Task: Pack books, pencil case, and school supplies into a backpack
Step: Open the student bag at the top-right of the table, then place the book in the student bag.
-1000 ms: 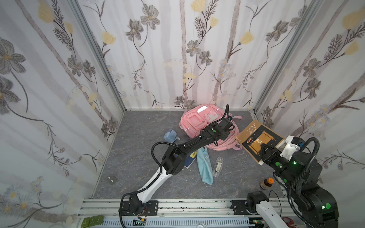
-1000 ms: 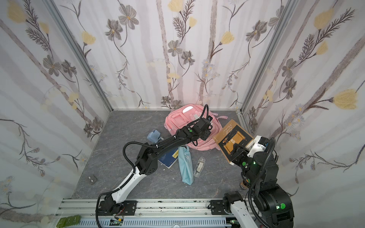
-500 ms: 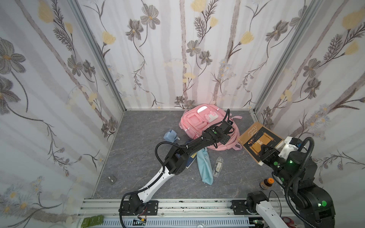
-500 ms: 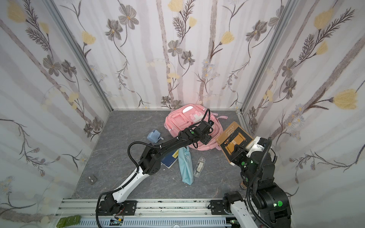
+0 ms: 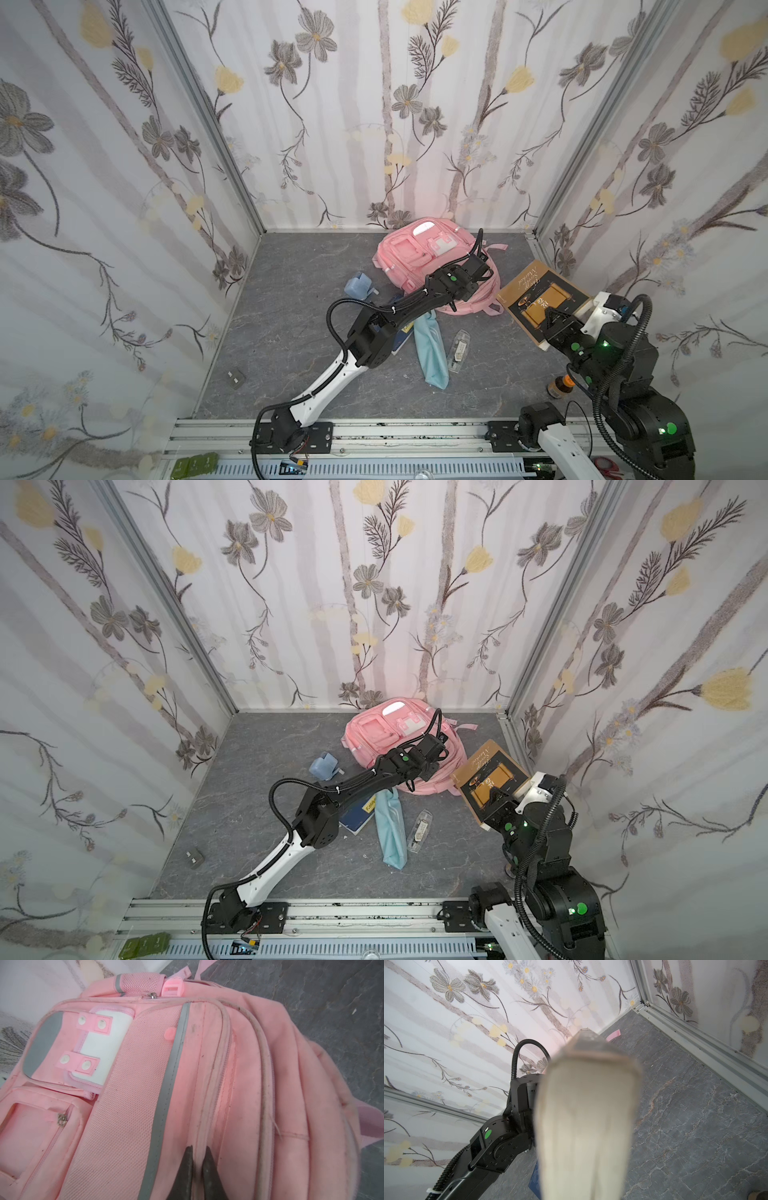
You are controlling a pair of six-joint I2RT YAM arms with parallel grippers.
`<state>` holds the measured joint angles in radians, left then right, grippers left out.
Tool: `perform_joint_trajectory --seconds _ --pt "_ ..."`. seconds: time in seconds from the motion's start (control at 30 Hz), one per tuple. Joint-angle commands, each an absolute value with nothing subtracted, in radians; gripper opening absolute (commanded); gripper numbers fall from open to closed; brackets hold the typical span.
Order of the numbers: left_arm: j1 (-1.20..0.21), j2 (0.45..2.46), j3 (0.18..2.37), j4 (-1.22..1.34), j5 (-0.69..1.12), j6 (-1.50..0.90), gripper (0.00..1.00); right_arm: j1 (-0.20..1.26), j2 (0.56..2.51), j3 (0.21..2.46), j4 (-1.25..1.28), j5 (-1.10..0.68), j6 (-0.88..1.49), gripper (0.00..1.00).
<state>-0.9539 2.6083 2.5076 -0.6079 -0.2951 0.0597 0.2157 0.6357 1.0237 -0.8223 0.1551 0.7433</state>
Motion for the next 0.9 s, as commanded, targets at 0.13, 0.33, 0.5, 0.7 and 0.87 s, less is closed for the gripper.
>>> perform_joint_trajectory --seconds 0.13,0.33,0.5,0.7,0.87 --pt "-0.932 2.349 2.522 -0.488 -0.293 0.042 0.0 0.215 0.7 0.987 -0.538 0.133 0.761 0.0" --pt "-0.908 2.257 2.517 -0.458 -0.22 0.036 0.0 0.183 0.746 0.961 -0.449 0.1 0.783 0.0" --pt "-0.892 2.208 2.508 -0.422 -0.139 0.025 0.0 0.107 0.764 0.897 -0.369 0.01 0.816 0.0" --pt "-0.884 2.171 2.482 -0.36 -0.036 0.0 0.0 0.032 0.833 0.767 -0.091 -0.193 0.902 0.0" --pt "-0.884 2.166 2.477 -0.335 0.02 0.008 0.0 0.029 0.991 0.765 0.039 -0.311 0.921 0.0"
